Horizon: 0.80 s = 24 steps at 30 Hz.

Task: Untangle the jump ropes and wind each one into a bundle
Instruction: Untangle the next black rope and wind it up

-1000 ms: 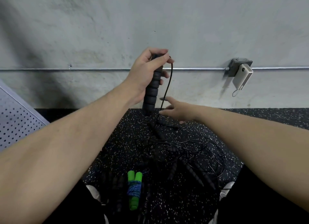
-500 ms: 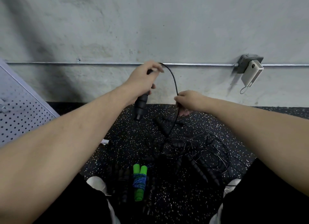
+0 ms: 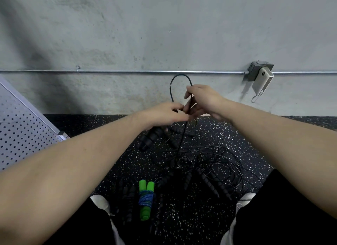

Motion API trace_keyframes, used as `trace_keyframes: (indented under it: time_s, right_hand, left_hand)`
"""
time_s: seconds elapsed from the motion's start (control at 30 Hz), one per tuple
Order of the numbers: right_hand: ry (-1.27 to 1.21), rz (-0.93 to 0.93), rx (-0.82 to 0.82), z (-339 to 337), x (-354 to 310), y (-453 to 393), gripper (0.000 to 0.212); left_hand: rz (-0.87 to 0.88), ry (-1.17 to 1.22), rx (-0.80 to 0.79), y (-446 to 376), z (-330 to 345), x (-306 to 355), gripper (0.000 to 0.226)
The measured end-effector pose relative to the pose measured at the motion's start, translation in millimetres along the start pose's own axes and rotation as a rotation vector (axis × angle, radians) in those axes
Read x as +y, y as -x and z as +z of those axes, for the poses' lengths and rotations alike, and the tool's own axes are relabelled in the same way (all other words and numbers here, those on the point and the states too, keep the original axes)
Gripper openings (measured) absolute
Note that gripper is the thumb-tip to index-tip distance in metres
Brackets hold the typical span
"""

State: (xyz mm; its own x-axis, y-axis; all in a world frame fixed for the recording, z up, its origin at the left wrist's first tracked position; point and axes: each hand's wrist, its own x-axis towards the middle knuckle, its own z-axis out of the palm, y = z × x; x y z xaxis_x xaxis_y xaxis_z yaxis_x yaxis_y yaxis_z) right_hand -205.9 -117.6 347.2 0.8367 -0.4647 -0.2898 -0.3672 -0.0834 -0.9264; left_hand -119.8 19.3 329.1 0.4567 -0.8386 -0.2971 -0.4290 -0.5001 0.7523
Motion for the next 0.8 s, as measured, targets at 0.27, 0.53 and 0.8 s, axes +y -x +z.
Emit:
trace_keyframes:
  time_s: [0.27,0.53,0.8]
  right_hand:
    - [-0.314,-0.076,0.111,-19,-6,1,0.032]
    - [0.000,0.143,-0.100,-36,16,3,0.043]
    - [0.625,0.022,-0.402,-45,36,16,0.026]
  left_hand:
    - [0.036,-0.208,-0.072,-8,34,-1,0.035]
    - [-0.031,0.307,0.184,-18,25,22,0.034]
    - [0.073,0.854,0.324,-23,2,41,0.027]
